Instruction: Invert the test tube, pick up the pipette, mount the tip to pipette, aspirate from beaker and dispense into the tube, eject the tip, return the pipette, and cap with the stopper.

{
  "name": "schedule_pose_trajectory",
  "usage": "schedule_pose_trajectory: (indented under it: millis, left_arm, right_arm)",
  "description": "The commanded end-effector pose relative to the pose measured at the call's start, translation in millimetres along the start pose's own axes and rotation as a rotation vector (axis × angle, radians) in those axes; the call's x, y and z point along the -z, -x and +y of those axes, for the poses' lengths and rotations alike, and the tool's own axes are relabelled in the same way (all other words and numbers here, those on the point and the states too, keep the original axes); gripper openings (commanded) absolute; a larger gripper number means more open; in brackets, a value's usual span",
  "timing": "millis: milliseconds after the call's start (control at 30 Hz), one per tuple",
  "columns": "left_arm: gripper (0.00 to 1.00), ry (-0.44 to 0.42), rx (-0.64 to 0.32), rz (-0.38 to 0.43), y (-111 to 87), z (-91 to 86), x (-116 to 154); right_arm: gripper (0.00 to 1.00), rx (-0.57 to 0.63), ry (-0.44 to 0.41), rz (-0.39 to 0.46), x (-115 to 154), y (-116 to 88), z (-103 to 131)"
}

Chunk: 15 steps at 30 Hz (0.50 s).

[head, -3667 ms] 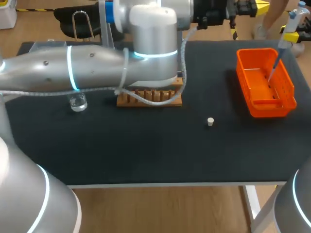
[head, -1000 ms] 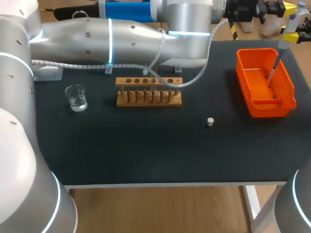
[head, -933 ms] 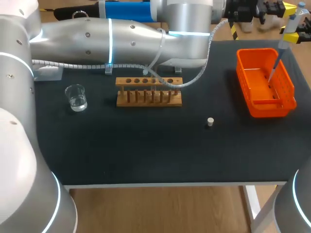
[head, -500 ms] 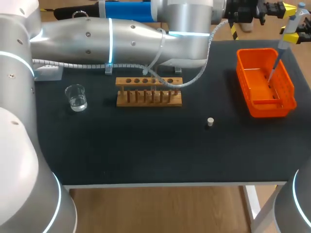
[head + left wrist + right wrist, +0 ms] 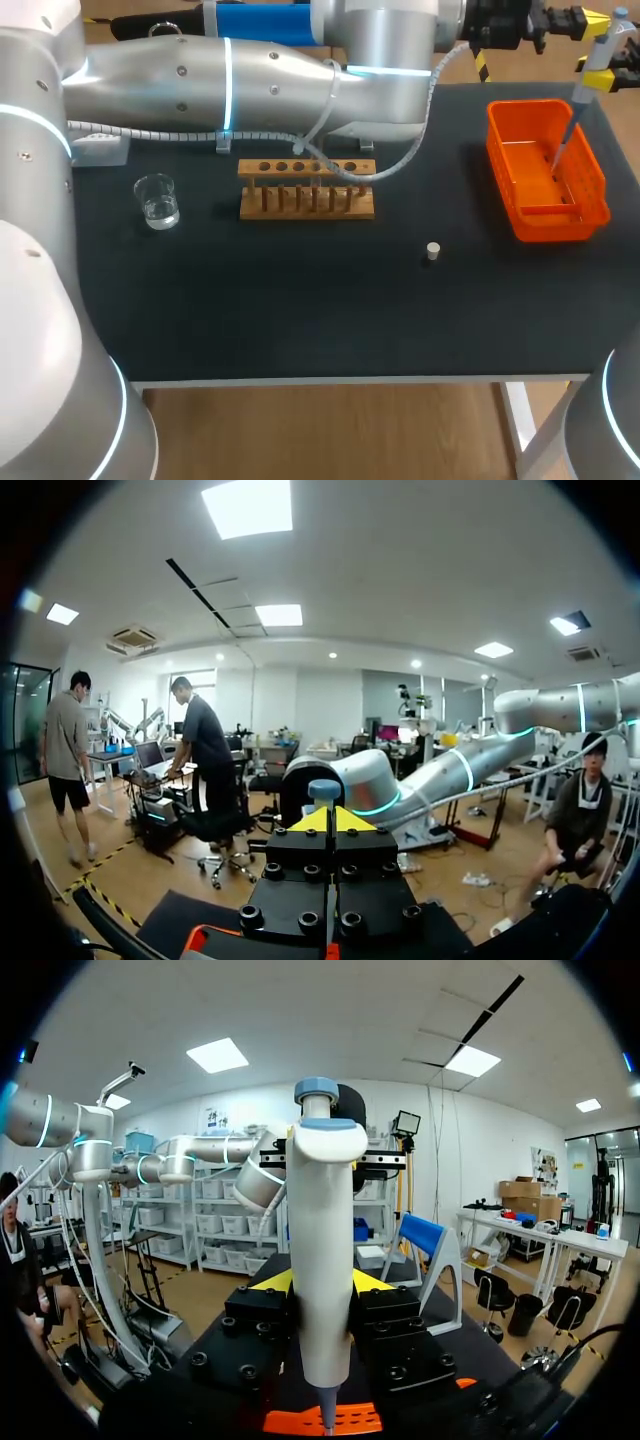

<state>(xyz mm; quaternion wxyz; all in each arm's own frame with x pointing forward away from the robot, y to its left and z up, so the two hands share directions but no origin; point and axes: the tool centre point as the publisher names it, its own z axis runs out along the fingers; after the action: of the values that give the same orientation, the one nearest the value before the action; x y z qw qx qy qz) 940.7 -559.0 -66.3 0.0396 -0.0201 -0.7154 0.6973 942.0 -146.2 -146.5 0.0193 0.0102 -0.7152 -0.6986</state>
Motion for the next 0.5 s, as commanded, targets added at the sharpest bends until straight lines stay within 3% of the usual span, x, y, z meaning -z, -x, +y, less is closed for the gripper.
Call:
schedule_pose_trajectory:
  millis: [33, 500]
  left_arm:
    - [0.00, 0.005, 0.003, 0.006, 0.6, 6.1, -1.1]
    - [0.00, 0.023, 0.002, 0.008, -1.1, 13.1, -2.2]
  right_arm:
    - [0.00, 0.001, -0.002, 0.000, -0.7, 0.4, 5.2]
    - [0.00, 0.001, -0.002, 0.000, -0.7, 0.4, 5.2]
